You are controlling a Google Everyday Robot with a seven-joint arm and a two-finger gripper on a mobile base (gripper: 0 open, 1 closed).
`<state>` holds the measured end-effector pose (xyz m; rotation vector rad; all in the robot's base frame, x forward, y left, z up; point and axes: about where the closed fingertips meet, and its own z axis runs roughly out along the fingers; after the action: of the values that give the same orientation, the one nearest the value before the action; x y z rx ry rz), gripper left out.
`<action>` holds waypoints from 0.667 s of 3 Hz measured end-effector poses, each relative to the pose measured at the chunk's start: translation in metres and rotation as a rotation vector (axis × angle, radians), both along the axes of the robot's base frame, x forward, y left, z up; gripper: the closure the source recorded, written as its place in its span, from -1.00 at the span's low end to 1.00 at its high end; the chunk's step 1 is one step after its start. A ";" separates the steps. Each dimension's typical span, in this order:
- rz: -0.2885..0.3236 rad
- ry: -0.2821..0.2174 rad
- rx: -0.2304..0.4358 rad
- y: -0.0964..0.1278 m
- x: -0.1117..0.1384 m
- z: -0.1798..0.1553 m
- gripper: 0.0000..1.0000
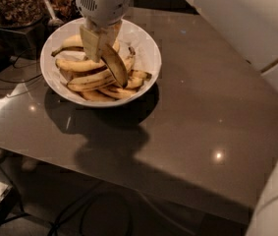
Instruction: Pick banana from white bowl
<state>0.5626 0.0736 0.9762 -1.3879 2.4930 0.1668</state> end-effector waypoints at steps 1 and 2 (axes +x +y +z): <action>0.094 -0.033 -0.007 -0.017 -0.016 0.016 1.00; 0.137 -0.046 -0.025 -0.043 -0.021 0.022 1.00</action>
Offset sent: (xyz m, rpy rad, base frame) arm -0.0372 -0.0889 0.0251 -0.0861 -0.0141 0.1852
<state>0.5412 0.0306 0.9984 -1.5554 2.3713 0.1304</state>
